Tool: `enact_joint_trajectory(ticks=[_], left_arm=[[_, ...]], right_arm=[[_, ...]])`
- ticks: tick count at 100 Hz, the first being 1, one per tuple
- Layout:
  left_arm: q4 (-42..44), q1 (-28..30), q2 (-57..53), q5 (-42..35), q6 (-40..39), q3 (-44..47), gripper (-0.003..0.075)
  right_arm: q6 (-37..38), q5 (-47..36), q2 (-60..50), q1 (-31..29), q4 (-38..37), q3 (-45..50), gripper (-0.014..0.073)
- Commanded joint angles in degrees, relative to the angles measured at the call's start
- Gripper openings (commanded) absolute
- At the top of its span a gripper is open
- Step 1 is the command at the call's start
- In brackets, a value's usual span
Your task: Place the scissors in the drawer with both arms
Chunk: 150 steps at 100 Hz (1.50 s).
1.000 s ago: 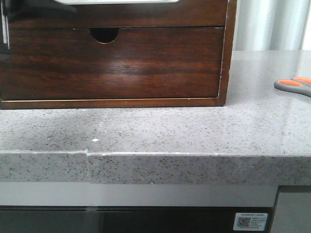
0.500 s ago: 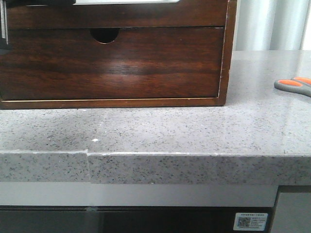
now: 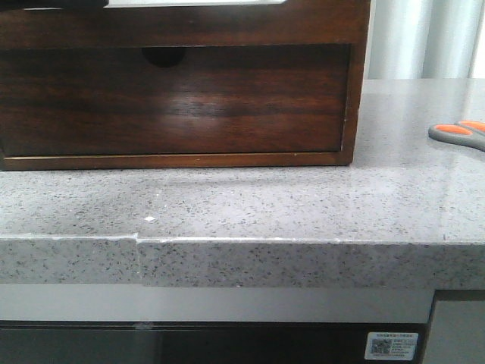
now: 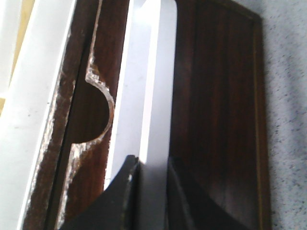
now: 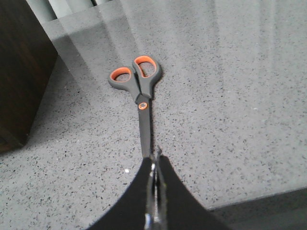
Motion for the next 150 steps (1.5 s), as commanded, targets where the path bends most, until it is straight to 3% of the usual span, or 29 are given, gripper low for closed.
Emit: enact_joint_trajectory(ticks=[1, 53, 62, 78, 87, 111, 128, 150], left_arm=[[-2.1, -0.7, -3.1, -5.4, -1.4, -0.4, -0.0018], [-2.0, -0.7, -11.4, -10.2, -1.4, 5.7, -0.0011], [-2.0, -0.7, -11.1, -10.2, -1.4, 5.7, 0.0052], [-2.0, -0.7, -11.1, -10.3, -1.4, 5.7, 0.0237], [-2.0, -0.7, -11.1, -10.4, -1.4, 5.7, 0.0279], [-2.0, -0.7, -13.8, -13.8, -1.6, 5.7, 0.0279], [-1.7, -0.7, -18.4, -14.7, -9.9, 5.8, 0.0279], [-3.0, -0.7, -24.2, -17.6, -14.7, 6.0, 0.0278]], right_arm=[[-0.4, -4.5, 0.9, 0.1, 0.0, -1.5, -0.0061], [-0.4, -4.5, 0.9, 0.1, 0.0, -1.5, -0.0061], [-0.4, -4.5, 0.9, 0.1, 0.0, -1.5, -0.0061], [-0.4, -4.5, 0.9, 0.1, 0.0, -1.5, -0.0061], [-0.4, -4.5, 0.9, 0.1, 0.0, -1.5, -0.0061], [-0.4, -3.0, 1.3, 0.1, 0.0, -1.6, -0.006], [-0.4, -3.0, 4.0, 0.1, 0.0, -2.1, -0.006], [-1.9, -4.6, 10.0, 0.1, -0.4, -4.8, -0.006]])
